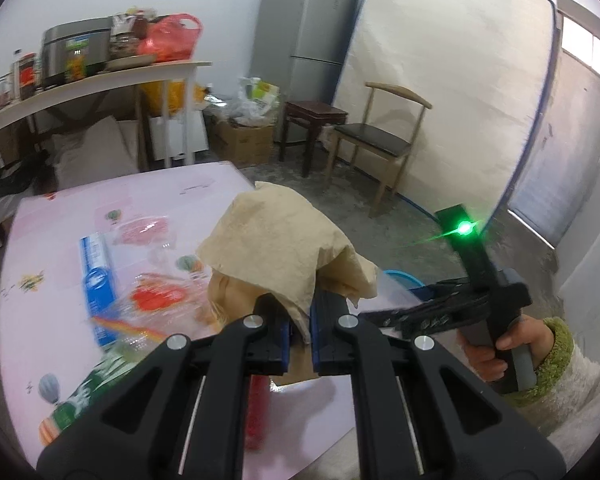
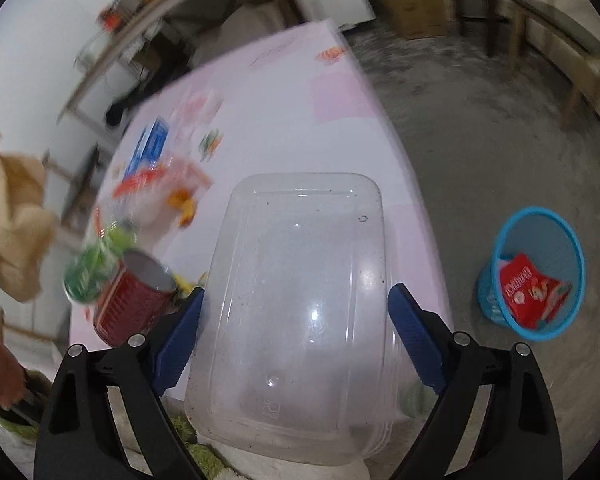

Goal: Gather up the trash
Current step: 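Lift the tan paper with the left tool while the right tool carries the container, then open both tools over the wastebasket to drop the paper and container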

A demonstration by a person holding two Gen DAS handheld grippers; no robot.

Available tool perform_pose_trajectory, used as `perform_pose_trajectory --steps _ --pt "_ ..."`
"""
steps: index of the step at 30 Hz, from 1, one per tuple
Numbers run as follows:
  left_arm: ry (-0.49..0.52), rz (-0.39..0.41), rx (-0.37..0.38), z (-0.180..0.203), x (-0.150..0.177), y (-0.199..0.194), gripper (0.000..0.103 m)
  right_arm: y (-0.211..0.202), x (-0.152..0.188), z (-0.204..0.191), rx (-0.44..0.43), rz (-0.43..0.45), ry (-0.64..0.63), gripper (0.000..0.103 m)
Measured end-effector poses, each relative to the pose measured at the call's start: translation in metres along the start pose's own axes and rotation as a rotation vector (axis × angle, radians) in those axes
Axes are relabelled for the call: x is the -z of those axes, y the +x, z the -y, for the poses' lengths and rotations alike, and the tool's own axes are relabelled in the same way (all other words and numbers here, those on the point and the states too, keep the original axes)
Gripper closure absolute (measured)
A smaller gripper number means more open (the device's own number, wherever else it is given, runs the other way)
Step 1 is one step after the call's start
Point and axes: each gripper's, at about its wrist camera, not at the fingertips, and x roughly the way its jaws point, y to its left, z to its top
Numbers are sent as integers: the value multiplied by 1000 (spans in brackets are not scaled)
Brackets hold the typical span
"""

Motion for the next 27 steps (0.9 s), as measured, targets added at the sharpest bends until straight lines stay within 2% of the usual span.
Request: perform_pose_trajectory --steps 3,6,12,14,21,25,26,27 --pt "23 -13 67 20 -11 22 97 -30 4 41 23 70 104 15" --pt "44 -58 156 45 -24 55 97 -66 16 94 63 154 241 15" --pt "54 -252 321 110 -40 152 97 -114 58 194 116 259 519 15" --pt "70 -313 344 132 -42 184 97 -118 73 221 124 271 605 15" --pt "123 -549 332 206 -29 310 96 -114 111 278 129 270 770 15" --pt "144 -641 310 240 -18 372 96 -115 127 299 129 260 819 15" --pt "150 -653 289 247 -15 386 94 -115 129 303 129 258 826 15" --pt "158 -663 256 253 -11 398 83 -114 132 307 130 255 838 15"
